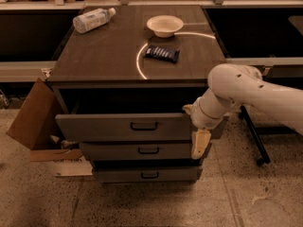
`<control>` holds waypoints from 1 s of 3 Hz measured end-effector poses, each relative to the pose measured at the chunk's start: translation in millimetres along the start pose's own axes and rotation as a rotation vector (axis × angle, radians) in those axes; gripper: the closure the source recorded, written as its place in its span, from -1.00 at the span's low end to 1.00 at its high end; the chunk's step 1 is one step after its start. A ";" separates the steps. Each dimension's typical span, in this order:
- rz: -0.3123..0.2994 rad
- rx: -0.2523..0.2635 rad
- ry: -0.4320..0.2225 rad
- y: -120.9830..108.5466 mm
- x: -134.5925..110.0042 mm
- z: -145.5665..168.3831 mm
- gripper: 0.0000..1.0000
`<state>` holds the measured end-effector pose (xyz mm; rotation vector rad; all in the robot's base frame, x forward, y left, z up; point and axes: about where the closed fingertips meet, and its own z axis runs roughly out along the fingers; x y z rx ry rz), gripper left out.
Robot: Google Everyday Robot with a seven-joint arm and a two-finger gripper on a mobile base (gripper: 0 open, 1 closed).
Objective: Open top drawer
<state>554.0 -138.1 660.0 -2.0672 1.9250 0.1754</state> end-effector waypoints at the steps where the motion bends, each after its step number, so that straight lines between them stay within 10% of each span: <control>1: -0.011 -0.035 -0.003 5.1 2.6 12.1 -0.62; 3: 0.009 -0.037 0.004 31.4 11.3 -4.2 0.30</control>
Offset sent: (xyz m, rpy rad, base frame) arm -0.0531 -0.0304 0.0047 -0.0251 0.0374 -0.0175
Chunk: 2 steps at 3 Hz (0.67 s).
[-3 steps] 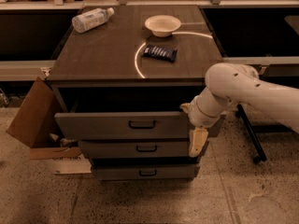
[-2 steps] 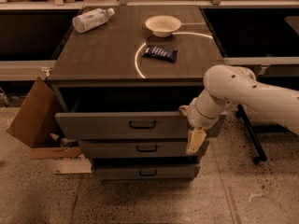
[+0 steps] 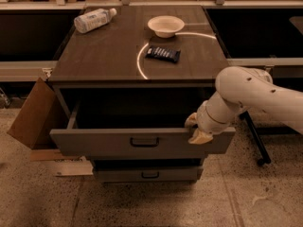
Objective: Open top drawer
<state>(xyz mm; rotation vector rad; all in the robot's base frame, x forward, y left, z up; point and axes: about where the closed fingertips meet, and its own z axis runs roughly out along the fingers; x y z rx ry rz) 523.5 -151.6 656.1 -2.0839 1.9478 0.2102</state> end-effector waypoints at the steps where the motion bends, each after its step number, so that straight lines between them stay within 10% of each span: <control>1: 0.000 0.000 0.000 -1.0 -2.7 -8.8 0.78; 2: 0.000 0.000 0.000 -1.7 -4.9 -15.7 1.00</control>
Offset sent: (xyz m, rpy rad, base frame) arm -0.0751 -0.0198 0.0200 0.1246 0.0027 -0.0699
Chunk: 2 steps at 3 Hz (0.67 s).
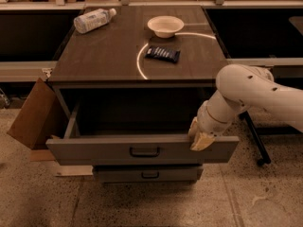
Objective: Open top drawer
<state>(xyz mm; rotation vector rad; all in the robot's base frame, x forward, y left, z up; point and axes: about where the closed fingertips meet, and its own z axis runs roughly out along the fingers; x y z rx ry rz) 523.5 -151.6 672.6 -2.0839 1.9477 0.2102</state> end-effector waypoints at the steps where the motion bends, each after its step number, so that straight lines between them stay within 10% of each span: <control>1: 0.000 0.000 0.000 0.1 0.0 0.0 1.00; 2: 0.044 0.004 -0.054 37.7 0.0 -1.9 1.00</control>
Offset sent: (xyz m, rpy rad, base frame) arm -0.1230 -0.0106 -0.0038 0.1929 0.0362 -0.1287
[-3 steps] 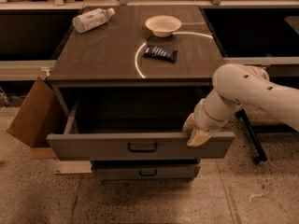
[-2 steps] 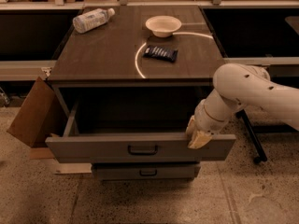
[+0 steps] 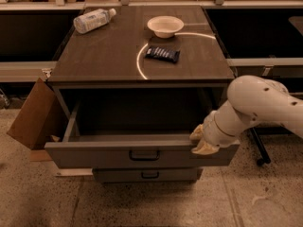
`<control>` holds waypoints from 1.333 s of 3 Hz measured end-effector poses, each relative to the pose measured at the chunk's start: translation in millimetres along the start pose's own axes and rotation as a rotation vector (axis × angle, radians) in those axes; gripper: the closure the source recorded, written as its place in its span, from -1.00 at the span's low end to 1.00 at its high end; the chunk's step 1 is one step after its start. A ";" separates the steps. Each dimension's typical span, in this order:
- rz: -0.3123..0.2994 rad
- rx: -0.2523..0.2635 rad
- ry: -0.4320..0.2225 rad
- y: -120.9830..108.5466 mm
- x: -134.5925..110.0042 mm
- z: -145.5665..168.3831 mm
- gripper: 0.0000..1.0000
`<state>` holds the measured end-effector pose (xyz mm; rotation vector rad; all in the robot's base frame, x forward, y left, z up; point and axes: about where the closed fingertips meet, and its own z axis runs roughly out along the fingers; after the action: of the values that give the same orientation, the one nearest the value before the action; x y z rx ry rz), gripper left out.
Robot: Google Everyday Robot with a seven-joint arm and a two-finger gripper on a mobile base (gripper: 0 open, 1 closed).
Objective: Open top drawer
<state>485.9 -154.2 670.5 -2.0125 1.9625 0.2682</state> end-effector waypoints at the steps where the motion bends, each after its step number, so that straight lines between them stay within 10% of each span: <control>1: 0.006 0.000 -0.009 5.3 -0.8 -0.4 1.00; 2: 0.054 0.000 -0.071 43.8 -6.5 -4.1 1.00; 4: 0.061 -0.005 -0.075 47.3 -6.1 -3.3 0.00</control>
Offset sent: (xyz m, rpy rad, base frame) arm -0.0929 0.0073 0.0062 0.1632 0.0382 -0.0969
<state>438.2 -150.0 671.3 -1.9197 1.9808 0.3575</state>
